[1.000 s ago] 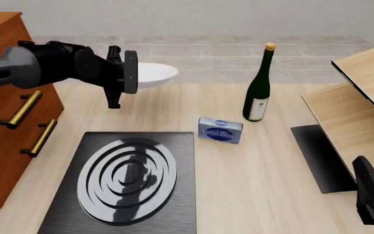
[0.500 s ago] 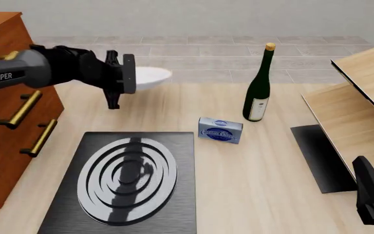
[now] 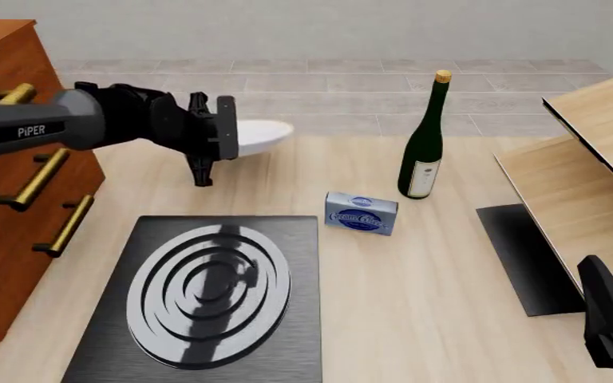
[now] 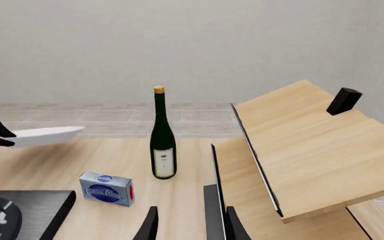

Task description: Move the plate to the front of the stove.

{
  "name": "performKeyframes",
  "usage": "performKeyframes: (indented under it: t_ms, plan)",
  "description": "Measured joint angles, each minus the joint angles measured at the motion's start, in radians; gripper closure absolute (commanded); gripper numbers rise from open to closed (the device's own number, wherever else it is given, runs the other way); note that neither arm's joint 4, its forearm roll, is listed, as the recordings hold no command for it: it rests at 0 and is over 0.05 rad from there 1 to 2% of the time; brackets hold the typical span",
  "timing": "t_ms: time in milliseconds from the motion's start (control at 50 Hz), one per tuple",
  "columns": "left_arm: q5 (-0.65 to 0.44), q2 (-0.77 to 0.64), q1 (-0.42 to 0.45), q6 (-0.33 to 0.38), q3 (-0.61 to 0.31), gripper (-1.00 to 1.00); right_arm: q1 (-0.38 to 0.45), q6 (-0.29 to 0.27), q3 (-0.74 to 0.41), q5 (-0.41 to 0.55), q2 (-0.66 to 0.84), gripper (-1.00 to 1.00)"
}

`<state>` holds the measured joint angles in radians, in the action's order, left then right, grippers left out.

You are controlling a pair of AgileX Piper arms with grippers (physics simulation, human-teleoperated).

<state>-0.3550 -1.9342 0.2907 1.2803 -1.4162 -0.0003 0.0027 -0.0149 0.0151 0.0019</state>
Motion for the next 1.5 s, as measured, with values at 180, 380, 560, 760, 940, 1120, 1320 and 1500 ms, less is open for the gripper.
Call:
performKeyframes:
  t_ms: [180,380,560,760,940,1120,1320,1500]
  plan:
    - [-0.004,-0.014,0.013,-0.026,-0.002,1.0,0.0,0.0,0.0,0.0,0.0,-1.0]
    - [-0.008,-0.02,0.024,-0.051,0.007,1.0,0.0,0.0,0.0,0.0,0.0,-1.0]
    - [-0.005,-0.02,0.026,-0.067,0.02,1.0,0.0,0.0,0.0,0.0,0.0,-1.0]
    - [0.007,-0.023,0.026,-0.075,0.033,1.0,0.0,0.0,0.0,0.0,0.0,-1.0]
    - [0.025,-0.04,0.023,-0.077,0.036,1.0,0.0,0.0,0.0,0.0,0.0,-1.0]
    - [0.038,-0.052,0.02,-0.077,0.036,-1.0,0.0,0.0,0.0,0.0,0.0,-1.0]
    - [0.042,-0.048,0.016,-0.075,0.036,-1.0,0.0,0.0,0.0,0.0,0.0,-1.0]
    - [0.026,-0.001,0.026,-0.075,0.057,-1.0,0.0,0.0,0.0,0.0,0.0,-1.0]
